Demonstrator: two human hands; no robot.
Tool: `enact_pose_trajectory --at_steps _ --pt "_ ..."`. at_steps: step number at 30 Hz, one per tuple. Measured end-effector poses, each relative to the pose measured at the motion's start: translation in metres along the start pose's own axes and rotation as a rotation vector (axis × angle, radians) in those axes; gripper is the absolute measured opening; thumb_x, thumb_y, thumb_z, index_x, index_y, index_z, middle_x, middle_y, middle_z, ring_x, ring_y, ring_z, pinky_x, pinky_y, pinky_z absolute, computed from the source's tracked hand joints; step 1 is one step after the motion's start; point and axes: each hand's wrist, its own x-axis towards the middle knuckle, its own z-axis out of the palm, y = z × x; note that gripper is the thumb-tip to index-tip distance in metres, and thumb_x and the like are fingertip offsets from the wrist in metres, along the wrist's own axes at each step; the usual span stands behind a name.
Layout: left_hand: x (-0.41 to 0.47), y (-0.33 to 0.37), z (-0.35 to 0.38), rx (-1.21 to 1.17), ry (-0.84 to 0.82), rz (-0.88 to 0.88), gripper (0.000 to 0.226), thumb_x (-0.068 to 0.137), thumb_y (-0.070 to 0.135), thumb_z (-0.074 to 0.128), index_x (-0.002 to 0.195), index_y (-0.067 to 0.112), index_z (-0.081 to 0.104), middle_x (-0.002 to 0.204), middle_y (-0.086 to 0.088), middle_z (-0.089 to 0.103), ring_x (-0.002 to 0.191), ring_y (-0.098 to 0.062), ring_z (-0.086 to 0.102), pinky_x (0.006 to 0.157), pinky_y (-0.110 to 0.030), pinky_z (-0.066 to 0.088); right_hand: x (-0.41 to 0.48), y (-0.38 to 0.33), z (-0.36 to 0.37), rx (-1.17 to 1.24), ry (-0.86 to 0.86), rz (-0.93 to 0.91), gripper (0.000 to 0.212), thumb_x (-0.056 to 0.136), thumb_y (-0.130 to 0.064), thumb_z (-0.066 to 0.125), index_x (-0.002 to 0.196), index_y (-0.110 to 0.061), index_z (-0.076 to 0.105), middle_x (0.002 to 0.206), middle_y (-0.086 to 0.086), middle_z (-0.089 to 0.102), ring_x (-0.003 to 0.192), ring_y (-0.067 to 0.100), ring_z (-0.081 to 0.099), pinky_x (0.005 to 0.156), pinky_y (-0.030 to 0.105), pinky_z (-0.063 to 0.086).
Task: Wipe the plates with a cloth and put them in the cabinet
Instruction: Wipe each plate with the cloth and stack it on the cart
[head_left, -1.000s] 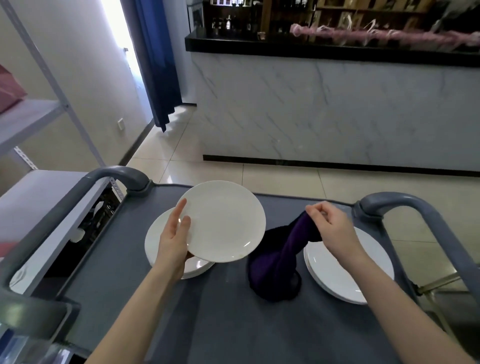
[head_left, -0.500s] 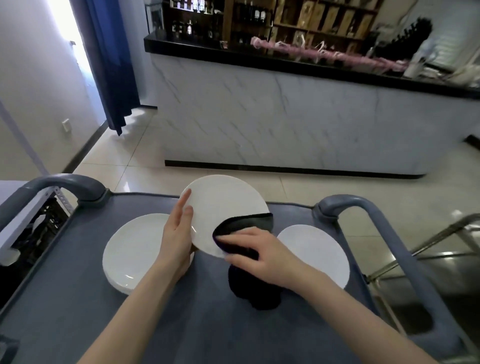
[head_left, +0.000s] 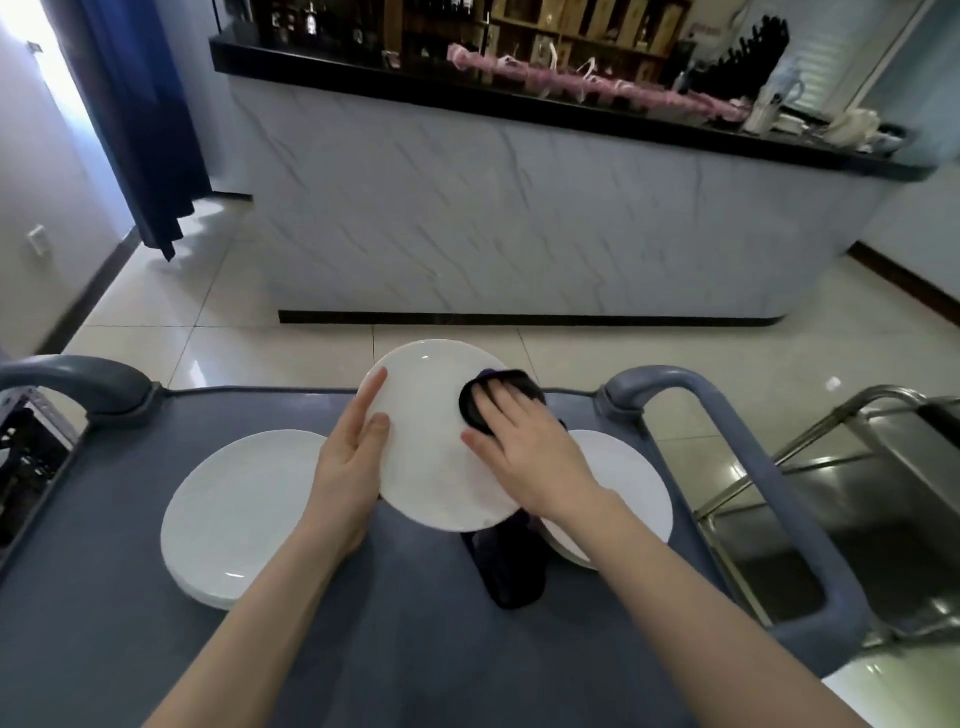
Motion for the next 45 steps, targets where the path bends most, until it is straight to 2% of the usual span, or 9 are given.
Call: enact_pose_trajectory --at_steps 7,12,17,23,30,33,36,41,45 --pt "0.002 -0.001 -0.007 -0.058 0.083 -0.048 0.036 0.108 0.025 0.045 0.122 0.053 0.063 0.136 0.011 0.065 0.129 -0.016 0.059 0.113 -0.050 0.043 -0.035 -0.032 0.015 0.026 -0.185 -0.265 0.057 0.103 -0.051 0.019 0.156 -0.032 0.014 0.164 -0.011 0.010 0.151 0.012 0.007 0.118 0.035 0.009" --pt "0.001 -0.002 -0.012 -0.023 0.105 -0.073 0.034 0.109 0.027 0.042 0.122 0.051 0.062 0.132 0.019 0.065 0.125 -0.004 0.059 0.114 -0.042 0.043 -0.073 -0.047 0.028 0.064 -0.176 -0.408 0.055 0.102 -0.054 0.014 0.155 -0.035 0.017 0.161 -0.016 0.019 0.148 0.010 0.017 0.114 0.031 0.018" --pt "-0.002 0.006 -0.008 0.058 0.026 -0.072 0.039 0.109 0.031 0.040 0.123 0.063 0.057 0.140 0.017 0.060 0.129 -0.010 0.057 0.112 -0.048 0.044 -0.022 -0.038 0.026 0.047 -0.075 -0.245 0.057 0.100 -0.053 0.013 0.155 -0.037 0.010 0.163 -0.016 0.010 0.150 0.008 0.007 0.118 0.030 -0.005" --pt "-0.009 0.018 -0.009 0.129 -0.015 -0.030 0.053 0.110 0.026 0.038 0.122 0.077 0.045 0.137 0.028 0.057 0.116 -0.003 0.062 0.099 -0.033 0.047 0.024 -0.018 0.020 0.121 -0.009 -0.075 0.055 0.104 -0.046 0.022 0.156 -0.032 0.008 0.164 -0.012 0.006 0.151 0.009 0.003 0.122 0.034 0.002" --pt "-0.003 0.014 -0.022 0.167 0.126 -0.026 0.039 0.110 0.030 0.036 0.130 0.061 0.050 0.142 0.031 0.051 0.135 0.002 0.047 0.119 -0.038 0.036 -0.046 -0.061 0.042 0.169 -0.127 -0.464 0.056 0.102 -0.055 0.007 0.155 -0.039 0.004 0.162 -0.019 0.005 0.150 0.004 -0.004 0.119 0.032 -0.003" --pt "-0.006 0.010 -0.026 0.192 0.106 -0.056 0.038 0.110 0.032 0.035 0.135 0.056 0.050 0.141 0.026 0.054 0.132 0.004 0.049 0.118 -0.034 0.037 -0.056 -0.061 0.052 0.135 -0.074 -0.519 0.054 0.104 -0.051 0.012 0.155 -0.035 0.014 0.162 -0.015 0.016 0.151 0.009 0.008 0.118 0.036 0.004" --pt "-0.010 0.011 -0.025 0.200 0.049 -0.044 0.037 0.110 0.031 0.037 0.140 0.046 0.052 0.138 0.023 0.060 0.130 0.004 0.052 0.112 -0.030 0.041 -0.029 -0.059 0.047 0.152 -0.014 -0.414 0.056 0.101 -0.051 0.017 0.154 -0.033 0.022 0.161 -0.012 0.023 0.150 0.012 0.017 0.120 0.038 0.009" --pt "-0.016 0.022 -0.019 0.202 0.001 -0.092 0.034 0.109 0.040 0.038 0.127 0.065 0.049 0.129 0.028 0.064 0.114 0.000 0.064 0.076 -0.026 0.058 0.022 -0.051 0.037 0.347 0.013 -0.117 0.056 0.101 -0.052 0.016 0.155 -0.038 0.006 0.163 -0.018 0.006 0.149 0.004 0.000 0.122 0.041 0.005" --pt "-0.015 0.024 -0.019 0.211 -0.003 -0.074 0.035 0.109 0.038 0.037 0.129 0.065 0.049 0.132 0.035 0.059 0.124 0.010 0.053 0.095 -0.026 0.052 0.005 -0.080 0.039 0.374 0.029 -0.219 0.062 0.095 -0.056 0.008 0.155 -0.037 0.007 0.162 -0.020 0.005 0.149 0.003 -0.002 0.121 0.041 0.005"
